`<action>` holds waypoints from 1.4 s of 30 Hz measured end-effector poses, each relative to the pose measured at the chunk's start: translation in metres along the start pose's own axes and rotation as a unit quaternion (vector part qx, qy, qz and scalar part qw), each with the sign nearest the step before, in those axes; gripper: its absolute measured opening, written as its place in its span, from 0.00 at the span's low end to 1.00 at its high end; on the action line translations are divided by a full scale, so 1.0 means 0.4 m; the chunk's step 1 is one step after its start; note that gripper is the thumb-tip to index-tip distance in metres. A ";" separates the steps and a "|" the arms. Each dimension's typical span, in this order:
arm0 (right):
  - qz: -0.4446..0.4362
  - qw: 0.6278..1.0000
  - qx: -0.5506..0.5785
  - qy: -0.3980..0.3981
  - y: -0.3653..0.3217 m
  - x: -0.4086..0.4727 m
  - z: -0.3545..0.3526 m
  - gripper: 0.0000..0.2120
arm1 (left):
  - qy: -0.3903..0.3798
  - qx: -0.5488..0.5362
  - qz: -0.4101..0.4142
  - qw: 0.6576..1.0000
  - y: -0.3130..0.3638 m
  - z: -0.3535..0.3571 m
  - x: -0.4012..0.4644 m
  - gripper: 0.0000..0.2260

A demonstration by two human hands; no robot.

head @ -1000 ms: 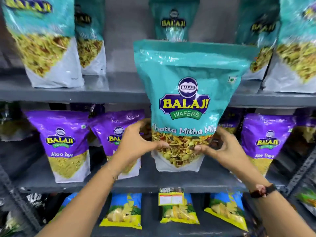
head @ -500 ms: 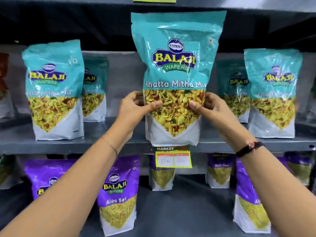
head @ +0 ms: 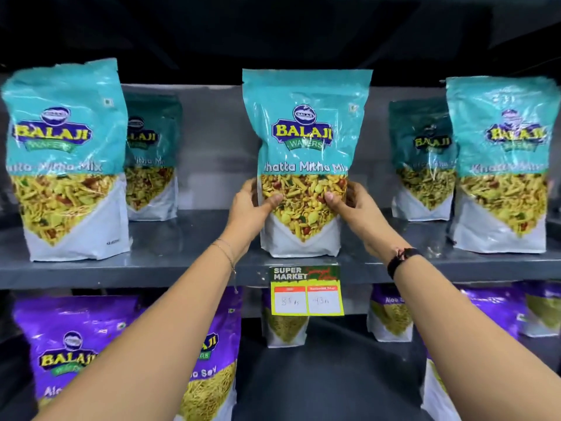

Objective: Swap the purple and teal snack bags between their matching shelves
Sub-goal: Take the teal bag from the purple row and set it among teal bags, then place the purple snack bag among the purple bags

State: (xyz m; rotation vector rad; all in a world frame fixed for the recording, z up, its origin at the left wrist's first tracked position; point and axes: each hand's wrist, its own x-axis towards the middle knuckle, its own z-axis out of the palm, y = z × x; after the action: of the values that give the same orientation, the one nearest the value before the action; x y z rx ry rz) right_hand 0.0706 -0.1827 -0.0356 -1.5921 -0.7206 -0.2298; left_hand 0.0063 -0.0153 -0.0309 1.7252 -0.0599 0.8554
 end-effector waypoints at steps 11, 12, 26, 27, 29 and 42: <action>-0.140 0.962 -0.135 0.190 0.215 -0.408 0.126 0.12 | 0.200 0.214 0.192 0.937 -0.174 -0.134 -0.324 0.15; -0.120 0.969 -0.147 0.157 0.255 -0.440 0.156 0.11 | 0.207 0.223 0.177 0.936 -0.222 -0.154 -0.365 0.14; 0.217 0.928 -0.167 -0.252 0.617 -0.429 0.524 0.37 | 0.003 0.215 -0.274 0.937 -0.699 -0.349 -0.498 0.25; 0.217 0.929 -0.164 -0.251 0.625 -0.424 0.535 0.35 | -0.011 0.206 -0.284 0.937 -0.721 -0.358 -0.494 0.27; 0.214 0.932 -0.150 -0.252 0.638 -0.423 0.551 0.32 | -0.034 0.188 -0.306 0.933 -0.756 -0.368 -0.494 0.29; 0.240 0.943 -0.163 -0.163 0.672 -0.474 0.433 0.24 | -0.037 0.136 -0.314 0.939 -0.757 -0.247 -0.511 0.25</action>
State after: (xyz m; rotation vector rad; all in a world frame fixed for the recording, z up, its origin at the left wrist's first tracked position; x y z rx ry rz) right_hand 0.0299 -0.0751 -0.3892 -2.1013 -0.5363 0.2956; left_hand -0.0563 0.0971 -0.3868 1.8687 0.5559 0.3293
